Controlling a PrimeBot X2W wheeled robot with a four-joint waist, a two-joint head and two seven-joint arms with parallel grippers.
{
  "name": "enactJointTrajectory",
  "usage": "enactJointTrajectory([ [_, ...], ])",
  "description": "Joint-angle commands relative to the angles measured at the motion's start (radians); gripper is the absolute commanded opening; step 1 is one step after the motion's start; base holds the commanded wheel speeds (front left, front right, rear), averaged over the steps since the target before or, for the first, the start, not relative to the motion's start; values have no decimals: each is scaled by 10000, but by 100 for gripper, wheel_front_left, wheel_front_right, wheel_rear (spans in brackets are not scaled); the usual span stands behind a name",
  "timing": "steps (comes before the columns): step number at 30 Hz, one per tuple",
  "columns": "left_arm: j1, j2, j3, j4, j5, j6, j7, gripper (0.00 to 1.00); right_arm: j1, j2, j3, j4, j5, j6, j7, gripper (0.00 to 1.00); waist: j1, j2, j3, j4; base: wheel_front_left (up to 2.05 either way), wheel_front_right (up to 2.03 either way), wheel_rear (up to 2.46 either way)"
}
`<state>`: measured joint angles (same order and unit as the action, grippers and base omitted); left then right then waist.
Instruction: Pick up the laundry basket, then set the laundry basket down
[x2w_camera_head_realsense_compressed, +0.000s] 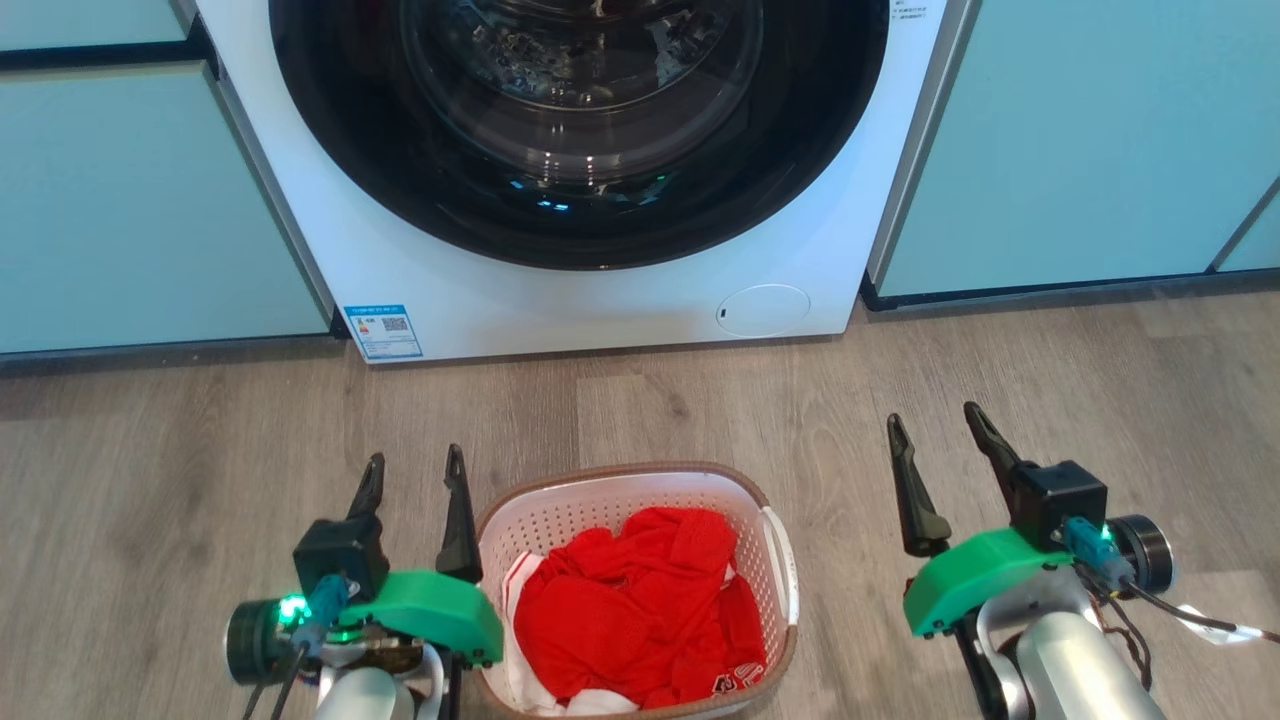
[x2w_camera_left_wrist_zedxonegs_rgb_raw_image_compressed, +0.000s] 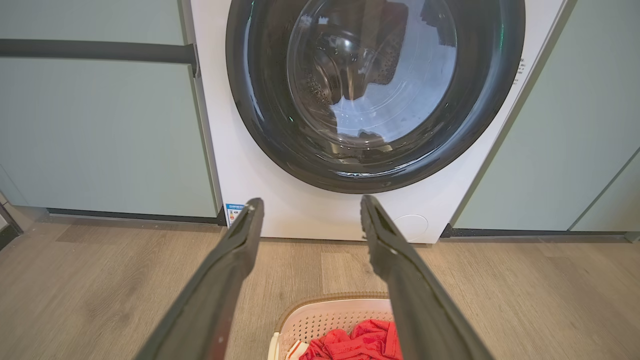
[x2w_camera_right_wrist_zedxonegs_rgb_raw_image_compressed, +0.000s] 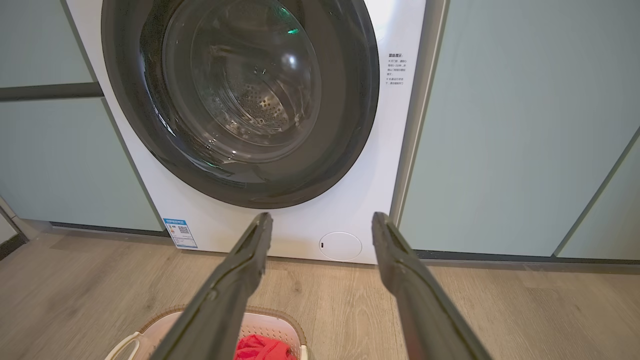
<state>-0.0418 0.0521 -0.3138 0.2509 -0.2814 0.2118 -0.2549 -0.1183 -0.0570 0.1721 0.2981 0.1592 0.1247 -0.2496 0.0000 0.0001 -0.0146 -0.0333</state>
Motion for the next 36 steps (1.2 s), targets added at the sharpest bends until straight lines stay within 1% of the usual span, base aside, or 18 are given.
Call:
enactJointTrajectory([
  [1, -553, -18, 290, -279, 78, 63, -68, 100, -468, 67, 241, -303, 23, 60, -122, 100, 0, -1, 2, 2, 0, 0, 0],
  [8, -561, -18, 310, -370, 134, 275, -68, 100, -467, 68, 235, -312, 6, 60, -122, 100, 0, -1, 23, 22, 0, 0, 0],
  [9, -535, -18, 303, -328, -139, 168, -68, 100, -471, 68, 239, -307, 7, 60, -122, 100, 0, -1, 24, 22, 0, 0, 0],
  [11, -574, -18, 327, -295, -152, 114, -68, 100, -476, 68, 245, -294, 7, 60, -122, 100, 0, -1, 28, 28, 0, 0, 0],
  [21, -590, -18, 335, -112, -361, -57, -68, 100, -494, 68, 269, -272, 24, 60, -122, 100, 0, -1, 35, -20, 0, 0, 0],
  [29, -610, -18, 330, -83, -368, -107, -69, 100, -493, 68, 305, -281, 47, 60, -122, 100, 0, -1, 124, -73, 0, 0, 0],
  [36, -741, -18, 287, 11, -550, -228, -69, 100, -589, 68, 190, -184, 66, 60, -122, 100, 0, -1, 716, -178, 0, 0, 0],
])
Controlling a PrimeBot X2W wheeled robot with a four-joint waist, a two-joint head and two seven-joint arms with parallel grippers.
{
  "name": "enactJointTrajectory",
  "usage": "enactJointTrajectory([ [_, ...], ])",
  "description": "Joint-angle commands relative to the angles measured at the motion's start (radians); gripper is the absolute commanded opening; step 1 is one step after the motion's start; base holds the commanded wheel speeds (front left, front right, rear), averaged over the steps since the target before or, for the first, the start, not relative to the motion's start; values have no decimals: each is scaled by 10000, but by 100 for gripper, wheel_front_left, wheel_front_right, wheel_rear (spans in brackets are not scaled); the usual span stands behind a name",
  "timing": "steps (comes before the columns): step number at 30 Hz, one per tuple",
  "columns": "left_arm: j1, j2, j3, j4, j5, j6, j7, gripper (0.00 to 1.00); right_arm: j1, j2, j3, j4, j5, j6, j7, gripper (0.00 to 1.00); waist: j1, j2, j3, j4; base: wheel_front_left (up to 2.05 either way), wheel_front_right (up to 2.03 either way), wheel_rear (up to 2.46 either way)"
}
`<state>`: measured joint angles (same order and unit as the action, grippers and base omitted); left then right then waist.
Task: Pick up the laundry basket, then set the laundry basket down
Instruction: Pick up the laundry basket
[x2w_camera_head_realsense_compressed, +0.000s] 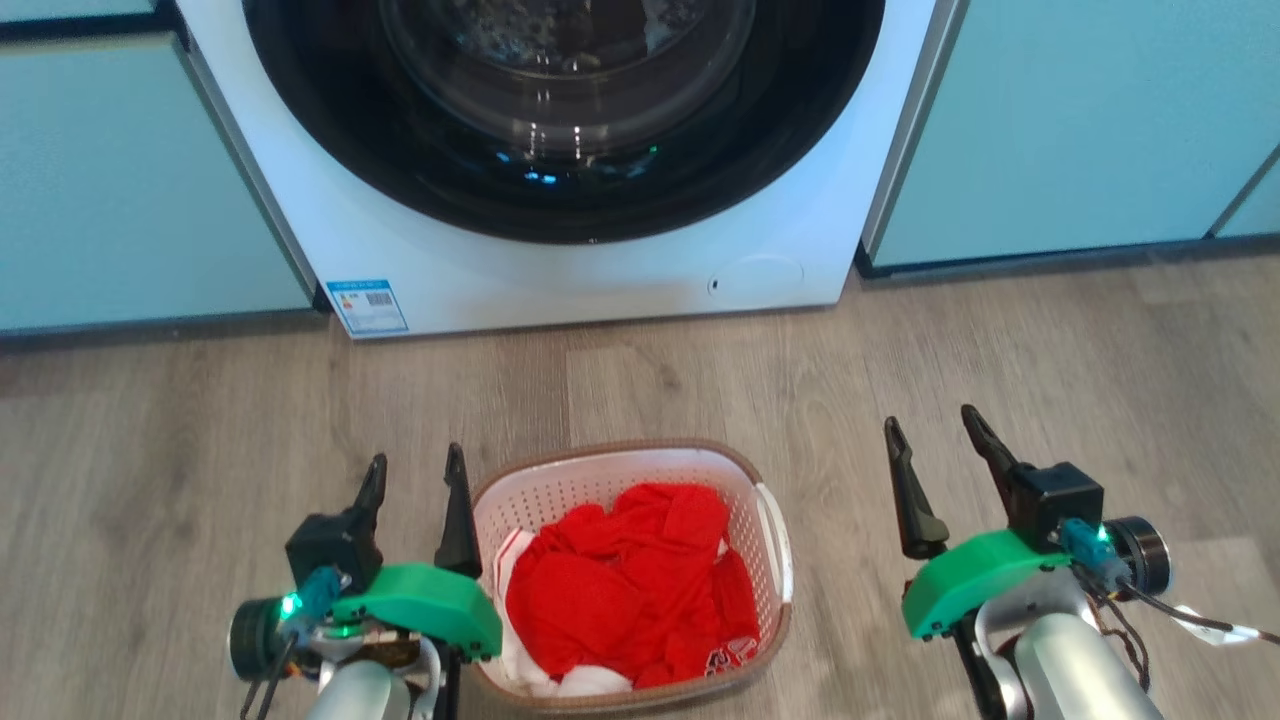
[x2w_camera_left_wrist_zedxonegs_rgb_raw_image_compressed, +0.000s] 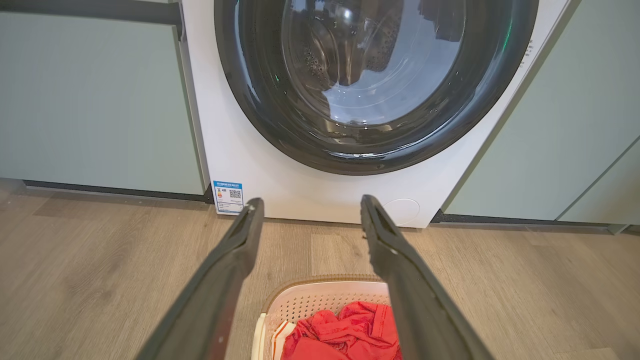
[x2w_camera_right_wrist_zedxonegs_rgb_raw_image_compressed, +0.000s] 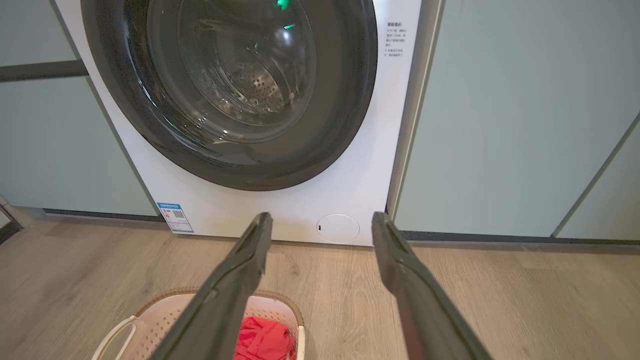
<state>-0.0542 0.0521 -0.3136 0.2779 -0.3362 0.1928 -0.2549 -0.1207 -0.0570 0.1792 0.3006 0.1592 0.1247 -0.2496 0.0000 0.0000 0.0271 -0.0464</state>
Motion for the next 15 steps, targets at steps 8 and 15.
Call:
enactJointTrajectory([
  [8, -1211, -18, 320, 162, 67, -121, -69, 100, -1282, 68, 8, 307, 67, 60, -122, 100, 0, 0, 1821, -162, 0, 0, 0],
  [15, -2075, -18, 745, 1745, 95, -522, -69, 100, -2283, 68, 293, 1211, 74, 60, -122, 100, 0, 0, 3256, -388, 0, 0, 0],
])
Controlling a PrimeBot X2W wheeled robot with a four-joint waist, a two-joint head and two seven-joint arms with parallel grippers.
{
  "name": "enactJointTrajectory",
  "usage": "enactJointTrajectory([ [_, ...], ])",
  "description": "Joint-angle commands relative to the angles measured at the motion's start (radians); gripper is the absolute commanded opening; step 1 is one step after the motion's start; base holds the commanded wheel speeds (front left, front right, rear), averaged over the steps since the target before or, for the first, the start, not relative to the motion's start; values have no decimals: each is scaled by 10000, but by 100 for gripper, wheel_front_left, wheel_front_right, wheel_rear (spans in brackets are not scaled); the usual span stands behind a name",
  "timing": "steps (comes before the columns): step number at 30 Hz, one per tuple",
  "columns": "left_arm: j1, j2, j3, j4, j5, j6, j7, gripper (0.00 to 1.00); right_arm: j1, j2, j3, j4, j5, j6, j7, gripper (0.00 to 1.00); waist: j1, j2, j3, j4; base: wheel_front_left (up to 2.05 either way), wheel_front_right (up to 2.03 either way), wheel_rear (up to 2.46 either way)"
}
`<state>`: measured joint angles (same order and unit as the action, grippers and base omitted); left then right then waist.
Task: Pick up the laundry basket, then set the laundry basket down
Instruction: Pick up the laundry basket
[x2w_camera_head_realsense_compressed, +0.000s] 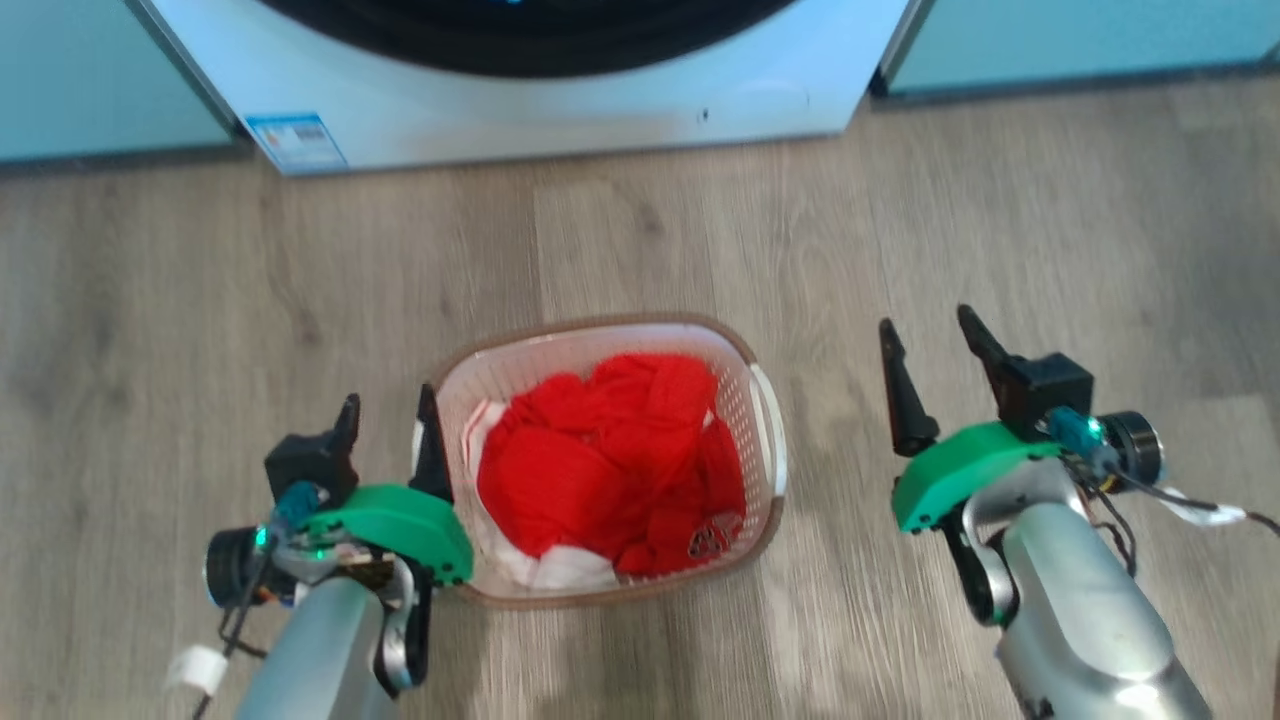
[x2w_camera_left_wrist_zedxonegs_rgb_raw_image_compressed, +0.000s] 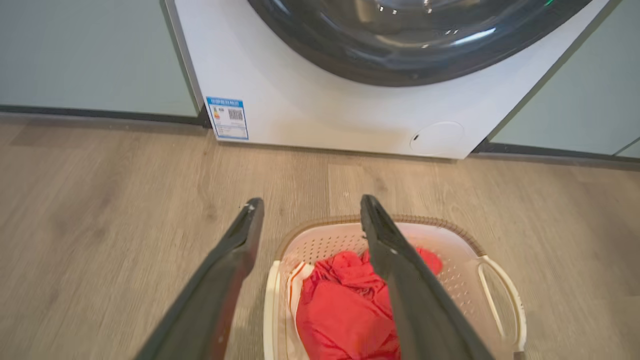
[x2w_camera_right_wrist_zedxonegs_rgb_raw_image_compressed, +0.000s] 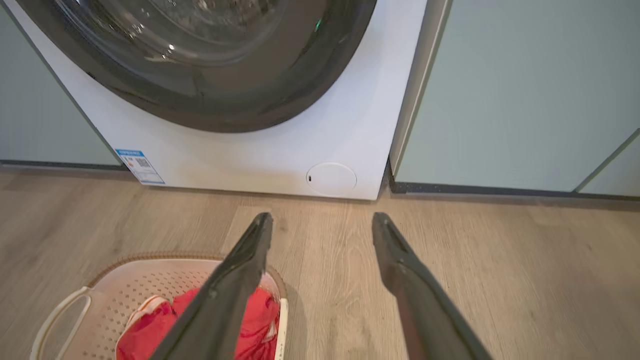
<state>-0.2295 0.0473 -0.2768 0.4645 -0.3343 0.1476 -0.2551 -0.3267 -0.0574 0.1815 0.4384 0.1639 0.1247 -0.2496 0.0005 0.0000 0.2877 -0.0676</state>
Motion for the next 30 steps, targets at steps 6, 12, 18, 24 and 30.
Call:
enactJointTrajectory([
  [6, -1372, 30, 1013, 1136, 286, -530, -67, 100, -1200, 72, 677, 845, 1021, 60, -122, 100, -5, 0, 1761, -266, 0, 0, 0],
  [12, -2445, 30, 1321, 2563, 509, -1265, -67, 100, -2359, 72, 1678, 1891, 1815, 60, -122, 100, -5, 0, 2900, -309, 0, 0, 0],
  [18, -3560, 53, 1438, 4187, 999, -1583, -67, 100, -3319, 72, 2426, 2959, 2126, 60, -122, 100, -5, 0, 3759, -268, 0, 0, 0],
  [24, -4488, 96, 1469, 5726, 1240, -1668, -67, 100, -4120, 72, 3189, 4177, 2851, 60, -122, 100, -5, 0, 4322, -143, 0, 0, 0],
  [30, -5309, 166, 1364, 7118, 1298, -1914, -67, 100, -4815, 72, 4196, 5307, 4039, 60, 65, 100, -5, 0, 4683, -48, 0, 0, 0],
])
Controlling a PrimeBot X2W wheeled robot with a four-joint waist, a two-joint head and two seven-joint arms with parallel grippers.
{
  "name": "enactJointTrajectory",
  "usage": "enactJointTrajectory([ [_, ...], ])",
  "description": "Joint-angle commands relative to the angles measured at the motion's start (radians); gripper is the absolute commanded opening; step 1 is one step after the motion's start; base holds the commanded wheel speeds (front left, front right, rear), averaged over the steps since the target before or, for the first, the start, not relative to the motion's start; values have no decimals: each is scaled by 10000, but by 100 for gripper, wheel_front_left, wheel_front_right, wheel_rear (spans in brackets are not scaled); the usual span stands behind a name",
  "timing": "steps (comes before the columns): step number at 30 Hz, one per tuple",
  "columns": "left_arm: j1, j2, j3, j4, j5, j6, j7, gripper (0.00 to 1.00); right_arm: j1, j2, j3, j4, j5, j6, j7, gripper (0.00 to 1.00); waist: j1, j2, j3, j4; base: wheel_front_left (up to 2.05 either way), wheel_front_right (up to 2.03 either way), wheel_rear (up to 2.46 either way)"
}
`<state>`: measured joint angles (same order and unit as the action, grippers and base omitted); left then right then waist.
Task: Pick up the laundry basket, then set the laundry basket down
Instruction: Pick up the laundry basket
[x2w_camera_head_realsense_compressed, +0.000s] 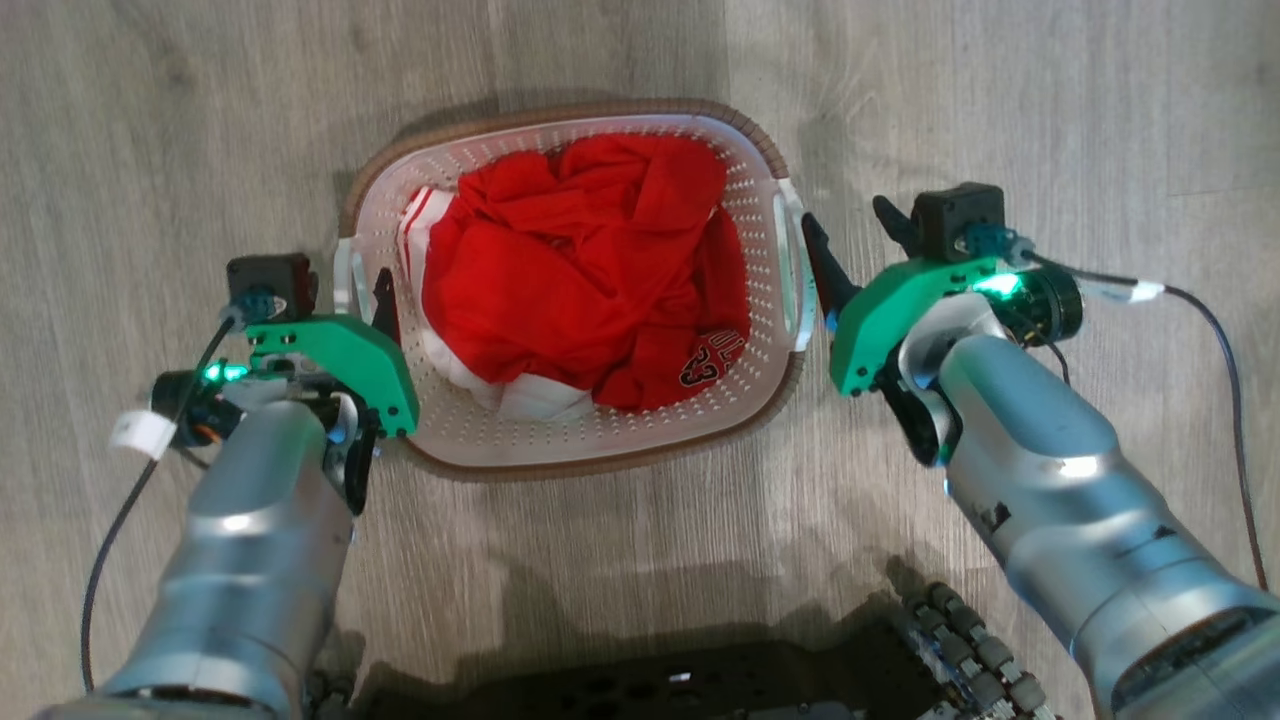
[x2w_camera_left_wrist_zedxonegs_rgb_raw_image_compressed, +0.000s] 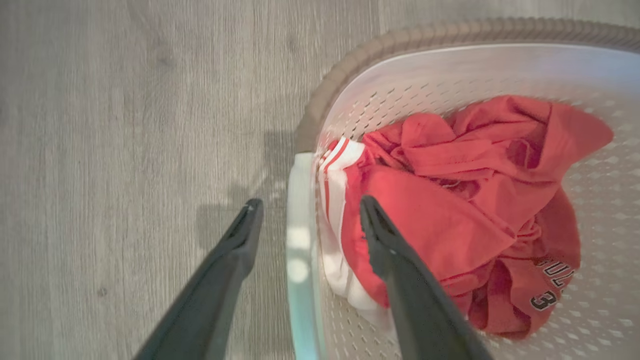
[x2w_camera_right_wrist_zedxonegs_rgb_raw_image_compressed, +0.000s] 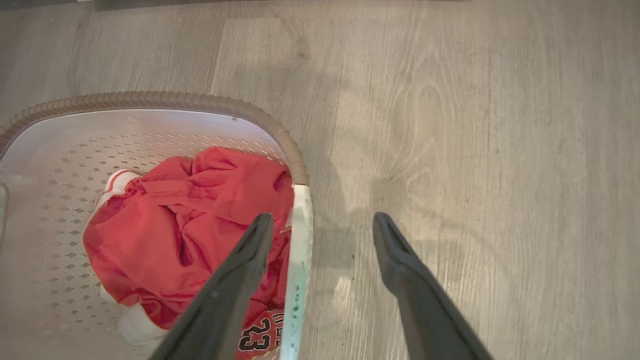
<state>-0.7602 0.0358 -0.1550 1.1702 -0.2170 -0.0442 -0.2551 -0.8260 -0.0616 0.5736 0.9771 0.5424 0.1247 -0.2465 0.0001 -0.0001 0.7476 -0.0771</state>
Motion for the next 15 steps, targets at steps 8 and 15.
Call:
enactJointTrajectory([
  [8, -619, 320, -257, 953, 336, -194, 269, 100, -317, 114, 1278, 351, 1902, 60, 509, 100, -1, 1, 365, 117, 0, 0, 0],
  [15, -908, 331, -463, 1154, 306, -345, 1440, 100, -826, 114, 2122, 771, 2893, 60, 1033, 100, -1, 1, 721, 165, 0, 0, 0],
])
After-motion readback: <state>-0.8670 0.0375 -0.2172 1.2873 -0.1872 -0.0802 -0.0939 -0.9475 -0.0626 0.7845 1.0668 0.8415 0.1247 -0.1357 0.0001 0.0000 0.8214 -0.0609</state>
